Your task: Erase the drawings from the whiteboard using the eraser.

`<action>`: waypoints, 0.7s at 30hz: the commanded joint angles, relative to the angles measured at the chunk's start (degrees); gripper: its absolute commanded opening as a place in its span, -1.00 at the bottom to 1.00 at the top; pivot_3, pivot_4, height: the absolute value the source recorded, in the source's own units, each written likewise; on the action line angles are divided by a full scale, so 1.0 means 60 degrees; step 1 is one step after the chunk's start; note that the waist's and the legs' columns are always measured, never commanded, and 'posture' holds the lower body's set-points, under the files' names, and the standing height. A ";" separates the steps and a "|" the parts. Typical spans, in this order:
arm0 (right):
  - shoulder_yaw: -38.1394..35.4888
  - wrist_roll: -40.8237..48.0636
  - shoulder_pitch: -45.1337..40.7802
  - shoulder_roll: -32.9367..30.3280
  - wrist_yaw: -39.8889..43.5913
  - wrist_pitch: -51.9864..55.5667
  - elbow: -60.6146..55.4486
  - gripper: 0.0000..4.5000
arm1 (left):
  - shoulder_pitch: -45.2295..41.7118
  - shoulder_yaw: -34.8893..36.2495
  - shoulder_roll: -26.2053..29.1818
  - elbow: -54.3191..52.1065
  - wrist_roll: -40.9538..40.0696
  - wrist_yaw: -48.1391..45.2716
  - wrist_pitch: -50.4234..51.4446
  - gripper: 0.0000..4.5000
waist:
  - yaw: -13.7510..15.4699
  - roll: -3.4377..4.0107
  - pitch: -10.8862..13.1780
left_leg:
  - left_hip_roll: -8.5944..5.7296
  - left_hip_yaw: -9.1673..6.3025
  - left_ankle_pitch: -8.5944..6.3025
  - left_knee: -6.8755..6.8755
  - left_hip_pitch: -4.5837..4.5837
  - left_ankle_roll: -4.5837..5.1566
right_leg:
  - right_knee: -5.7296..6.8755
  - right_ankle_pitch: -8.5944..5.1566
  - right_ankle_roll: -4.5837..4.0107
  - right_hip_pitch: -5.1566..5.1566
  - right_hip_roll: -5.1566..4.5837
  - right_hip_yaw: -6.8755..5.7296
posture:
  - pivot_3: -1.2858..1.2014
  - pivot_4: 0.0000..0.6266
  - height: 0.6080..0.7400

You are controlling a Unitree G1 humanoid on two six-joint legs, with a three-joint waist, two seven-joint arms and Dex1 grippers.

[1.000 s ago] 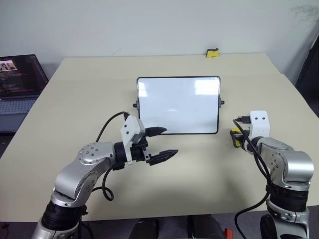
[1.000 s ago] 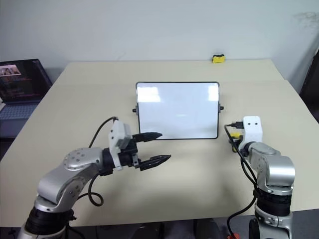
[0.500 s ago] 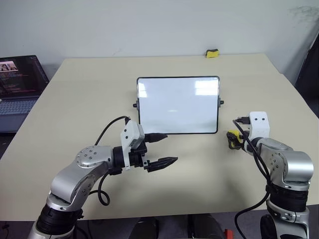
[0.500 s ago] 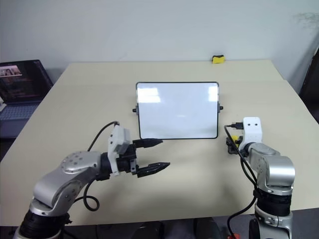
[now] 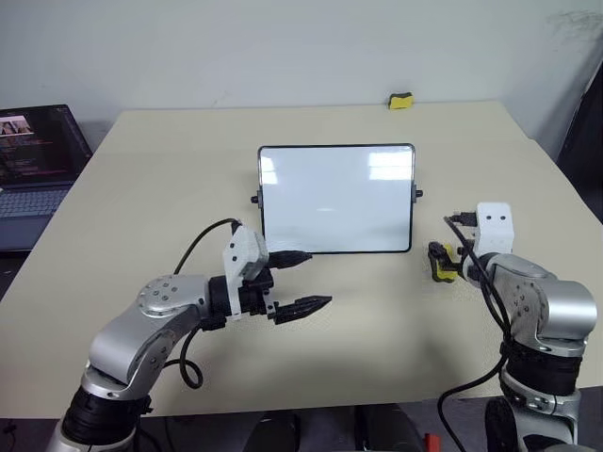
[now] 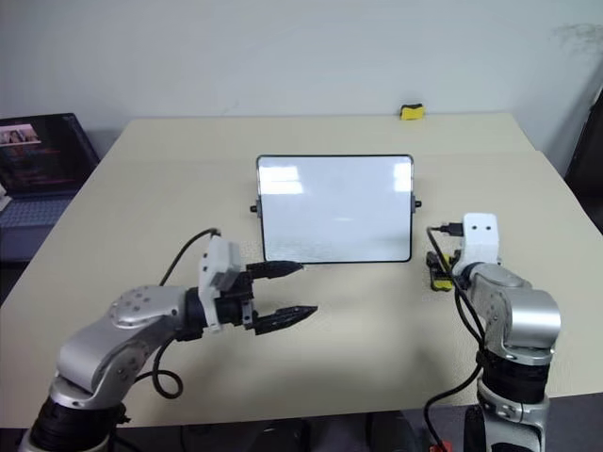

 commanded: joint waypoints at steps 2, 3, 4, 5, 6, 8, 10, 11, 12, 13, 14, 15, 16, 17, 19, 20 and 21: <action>-0.0447 0.0008 0.0002 -0.0067 -0.0119 -0.0474 -0.1087 0.99 | 0.0198 0.0934 -0.0522 -0.0433 0.0192 0.1529 -0.0135 1.00 | 0.0014 0.0001 -0.0001 | -0.0002 -0.0001 0.0000 0.0000 -0.0001 0.0000 | -0.0002 0.0000 0.0000 0.0000 -0.0001 -0.0001 | 0.03 -0.52 1.00; -0.0399 -0.0025 0.0172 -0.0132 -0.0119 -0.0706 -0.1285 0.99 | 0.0324 0.1149 -0.0713 -0.0488 0.0124 0.1897 -0.0061 1.00 | 0.0022 0.0000 -0.0001 | -0.0003 -0.0003 0.0000 0.0000 -0.0001 -0.0001 | -0.0004 0.0000 0.0000 0.0000 -0.0004 -0.0001 | 0.03 -0.52 1.00; -0.0312 -0.0072 0.0404 -0.0287 -0.0065 -0.1028 -0.1450 0.99 | 0.0471 0.1215 -0.0868 -0.0593 0.0211 0.2205 -0.0066 1.00 | 0.0024 -0.0002 -0.0002 | -0.0003 -0.0004 0.0000 0.0000 -0.0003 -0.0001 | -0.0004 0.0000 0.0000 0.0000 -0.0004 -0.0002 | 0.03 -0.52 1.00; -0.0320 -0.0067 0.0607 -0.0302 -0.0037 -0.1259 -0.1622 0.99 | 0.0650 0.1222 -0.0978 -0.0716 0.0335 0.2459 -0.0092 1.00 | 0.0024 -0.0002 -0.0002 | -0.0002 -0.0006 0.0000 -0.0001 -0.0003 -0.0002 | -0.0007 -0.0001 0.0001 0.0000 -0.0005 -0.0002 | 0.03 -0.52 1.00; -0.0330 -0.0054 0.0845 -0.0266 -0.0036 -0.1495 -0.1816 0.99 | 0.0868 0.1250 -0.1131 -0.0823 0.0548 0.2807 -0.0167 1.00 | 0.0024 -0.0002 -0.0003 | -0.0002 -0.0004 0.0001 -0.0001 -0.0003 -0.0004 | -0.0008 -0.0001 0.0002 0.0000 -0.0005 -0.0001 | 0.03 -0.52 1.00; -0.0271 -0.0075 0.1711 -0.0343 0.0126 -0.2560 -0.2216 0.99 | 0.1420 0.1242 -0.1601 -0.1151 0.1165 0.3820 -0.0337 1.00 | 0.0030 0.0000 -0.0006 | -0.0003 0.0001 0.0004 -0.0003 -0.0003 -0.0009 | -0.0011 -0.0002 0.0003 -0.0001 -0.0007 0.0006 | 0.03 -0.52 1.00; -0.0230 -0.0022 0.2539 -0.0211 0.0277 -0.3670 -0.2483 0.99 | 0.1937 0.1242 -0.2028 -0.1463 0.1786 0.4689 -0.0503 1.00 | 0.0030 -0.0001 -0.0006 | -0.0002 0.0003 0.0004 -0.0003 -0.0004 -0.0010 | -0.0012 -0.0004 0.0007 0.0001 -0.0009 0.0012 | 0.03 -0.52 1.00; -0.0080 -0.0096 0.2971 -0.0186 0.0325 -0.4297 -0.2584 0.99 | 0.2214 0.1239 -0.2146 -0.1588 0.2019 0.4905 -0.0612 1.00 | 0.0031 -0.0002 -0.0008 | -0.0003 0.0005 0.0003 -0.0002 -0.0003 -0.0009 | -0.0008 -0.0004 0.0007 0.0000 -0.0009 0.0013 | 0.03 -0.52 1.00; 0.0058 -0.0118 0.3431 -0.0111 0.0409 -0.4984 -0.2637 0.99 | 0.2495 0.1197 -0.2235 -0.1693 0.2348 0.5112 -0.0800 1.00 | 0.0024 -0.0002 -0.0007 | -0.0003 0.0007 0.0002 -0.0003 0.0001 -0.0008 | -0.0007 -0.0004 0.0008 0.0001 -0.0009 0.0014 | 0.03 -0.52 1.00; 0.0154 -0.0126 0.3883 0.0019 0.0445 -0.5593 -0.2657 0.99 | 0.2753 0.1202 -0.2389 -0.1755 0.2620 0.5374 -0.0968 1.00 | 0.0020 -0.0001 -0.0008 | 0.0000 0.0009 0.0002 -0.0003 0.0002 -0.0007 | -0.0002 -0.0004 0.0008 0.0000 -0.0007 0.0015 | 0.03 -0.52 1.00; 0.0277 -0.0163 0.4482 0.0120 0.0594 -0.6535 -0.2643 0.99 | 0.3095 0.1140 -0.2548 -0.1792 0.2985 0.5653 -0.1247 1.00 | 0.0023 0.0001 -0.0012 | 0.0000 0.0012 0.0001 -0.0002 0.0010 -0.0005 | 0.0003 -0.0004 0.0007 0.0001 -0.0006 0.0017 | 0.03 -0.52 1.00; 0.0413 -0.0201 0.5061 0.0198 0.0766 -0.7463 -0.2605 0.99 | 0.3409 0.1074 -0.2655 -0.1808 0.3413 0.5910 -0.1567 1.00 | 0.0027 0.0001 -0.0014 | 0.0000 0.0011 -0.0001 -0.0004 0.0016 -0.0002 | 0.0002 -0.0005 0.0008 0.0009 -0.0006 0.0016 | 0.03 -0.52 1.00; 0.0596 -0.0353 0.5635 0.0256 0.0811 -0.8234 -0.2543 0.99 | 0.3708 0.1125 -0.2811 -0.1787 0.3639 0.6095 -0.1802 1.00 | 0.0030 0.0001 -0.0014 | 0.0000 0.0012 -0.0002 -0.0003 0.0022 0.0001 | 0.0002 -0.0006 0.0009 0.0017 -0.0006 0.0016 | 0.03 -0.52 1.00; 0.0623 -0.0385 0.6132 0.0395 0.0824 -0.8883 -0.2417 0.99 | 0.4003 0.1117 -0.2987 -0.1778 0.3759 0.6214 -0.1968 1.00 | 0.0035 0.0001 -0.0017 | 0.0000 0.0013 -0.0002 -0.0003 0.0024 0.0001 | 0.0001 -0.0006 0.0009 0.0019 -0.0006 0.0018 | 0.03 -0.52 1.00; 0.0793 -0.0466 0.7004 0.0702 0.0807 -1.0033 -0.2156 0.99 | 0.4659 0.1220 -0.3166 -0.1733 0.4120 0.6356 -0.2469 1.00 | 0.0037 -0.0005 -0.0021 | -0.0002 0.0014 -0.0003 0.0000 0.0028 0.0002 | 0.0001 -0.0007 0.0011 0.0025 -0.0008 0.0019 | 0.03 -0.52 1.00; 0.0855 -0.0397 0.7388 0.0875 0.0849 -1.0486 -0.2077 0.99 | 0.5102 0.1236 -0.3327 -0.1742 0.4321 0.6512 -0.2707 1.00 | 0.0036 -0.0005 -0.0025 | -0.0002 0.0013 -0.0003 0.0000 0.0028 0.0003 | 0.0000 -0.0007 0.0011 0.0025 -0.0008 0.0019 | 0.03 -0.52 1.00; 0.0962 -0.0364 0.7695 0.1006 0.0884 -1.0897 -0.2017 0.99 | 0.5496 0.1269 -0.3455 -0.1745 0.4492 0.6615 -0.2970 1.00 | 0.0028 -0.0005 -0.0028 | -0.0001 0.0015 -0.0005 -0.0001 0.0033 0.0005 | 0.0001 -0.0007 0.0011 0.0027 -0.0008 0.0022 | 0.03 -0.52 1.00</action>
